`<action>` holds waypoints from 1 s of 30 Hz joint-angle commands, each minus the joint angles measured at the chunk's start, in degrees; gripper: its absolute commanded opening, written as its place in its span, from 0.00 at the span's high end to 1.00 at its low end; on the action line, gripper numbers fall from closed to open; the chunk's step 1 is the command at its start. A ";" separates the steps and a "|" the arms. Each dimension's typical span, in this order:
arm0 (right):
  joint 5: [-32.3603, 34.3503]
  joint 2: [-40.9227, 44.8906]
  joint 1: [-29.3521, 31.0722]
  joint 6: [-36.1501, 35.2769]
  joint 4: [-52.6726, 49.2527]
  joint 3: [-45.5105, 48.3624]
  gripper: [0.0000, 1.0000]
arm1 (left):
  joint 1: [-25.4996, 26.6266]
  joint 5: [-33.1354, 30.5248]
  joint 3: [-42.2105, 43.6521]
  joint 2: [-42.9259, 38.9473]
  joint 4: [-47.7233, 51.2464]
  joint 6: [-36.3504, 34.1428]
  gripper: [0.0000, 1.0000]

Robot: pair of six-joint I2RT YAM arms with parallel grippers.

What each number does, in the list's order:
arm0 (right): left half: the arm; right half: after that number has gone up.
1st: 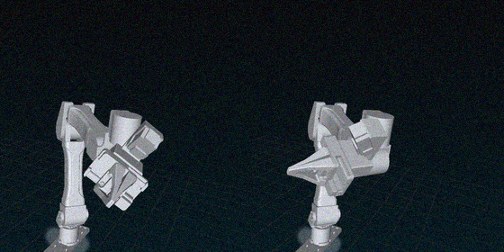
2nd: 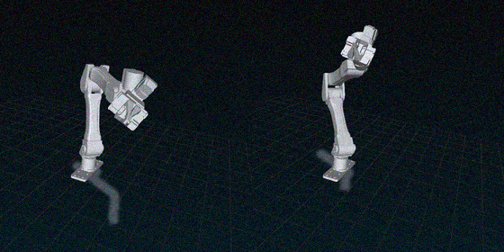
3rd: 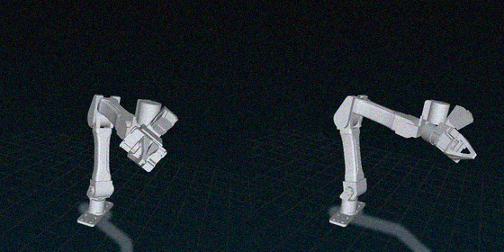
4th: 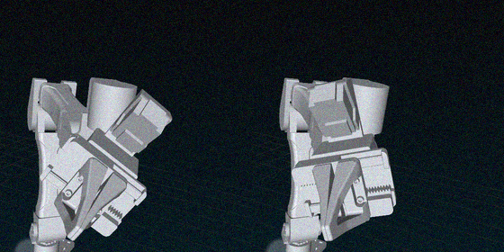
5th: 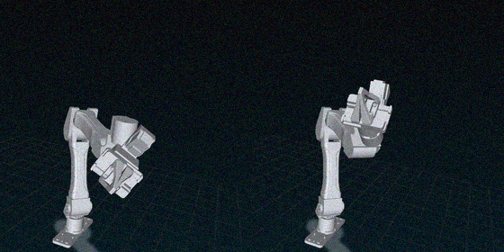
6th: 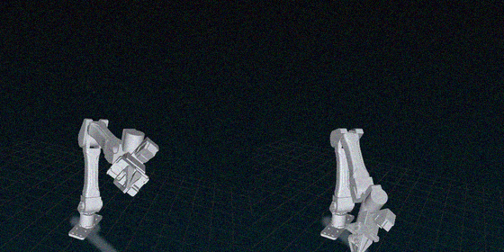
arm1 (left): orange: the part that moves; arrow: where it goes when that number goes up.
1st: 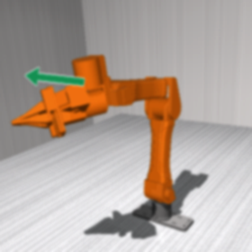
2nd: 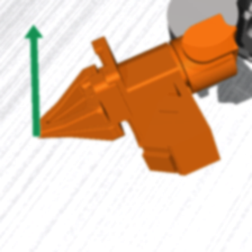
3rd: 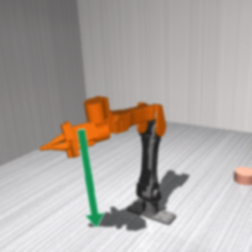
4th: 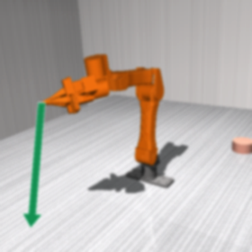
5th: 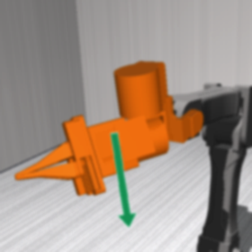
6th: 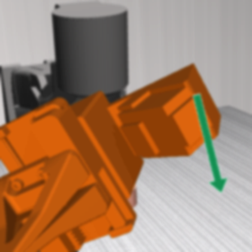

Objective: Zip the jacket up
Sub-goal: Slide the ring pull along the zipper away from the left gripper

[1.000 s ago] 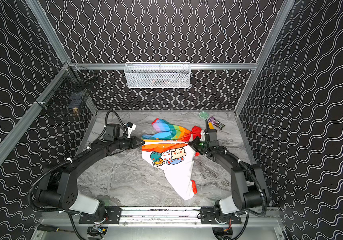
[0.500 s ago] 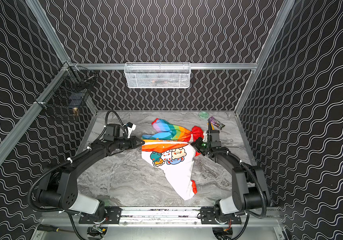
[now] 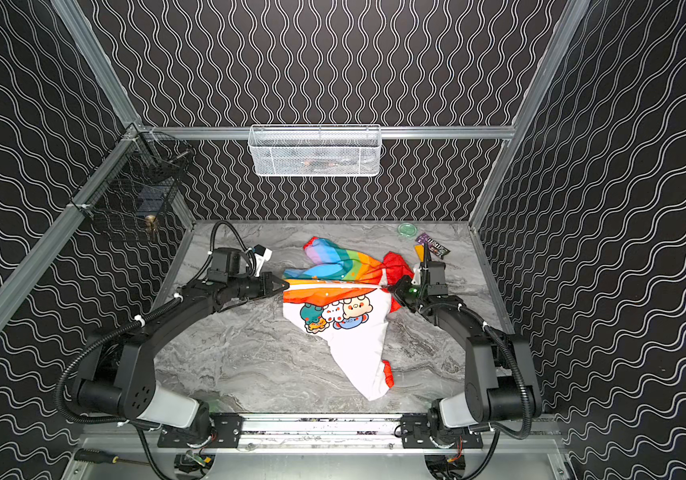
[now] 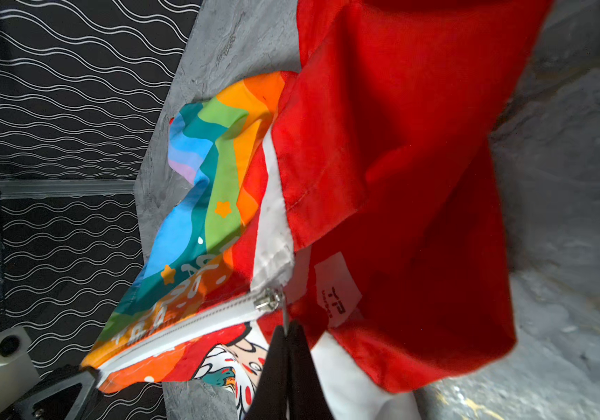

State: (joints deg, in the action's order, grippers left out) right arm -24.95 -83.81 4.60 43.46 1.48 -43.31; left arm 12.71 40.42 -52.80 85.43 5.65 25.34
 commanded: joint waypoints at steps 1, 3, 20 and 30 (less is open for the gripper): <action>0.57 0.36 -0.53 -1.07 -0.33 -0.01 1.00 | -0.15 -0.63 0.24 -0.57 -0.87 -0.03 1.00; 0.43 0.48 -0.95 -1.21 -0.42 -0.02 1.00 | -0.23 -0.61 0.30 -0.61 -0.85 -0.03 1.00; -3.44 0.44 -2.53 -1.35 0.18 -0.28 1.00 | -0.41 -0.35 0.24 -0.47 -1.53 0.58 1.00; -7.61 6.64 -1.14 -3.28 -3.25 0.96 1.00 | -0.23 -1.35 1.60 -3.97 1.57 0.76 1.00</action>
State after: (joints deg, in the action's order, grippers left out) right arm -30.79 -78.78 2.98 41.65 0.08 -43.00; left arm 12.49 39.59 -51.94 82.83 5.78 26.59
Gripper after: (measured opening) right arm 0.049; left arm 0.078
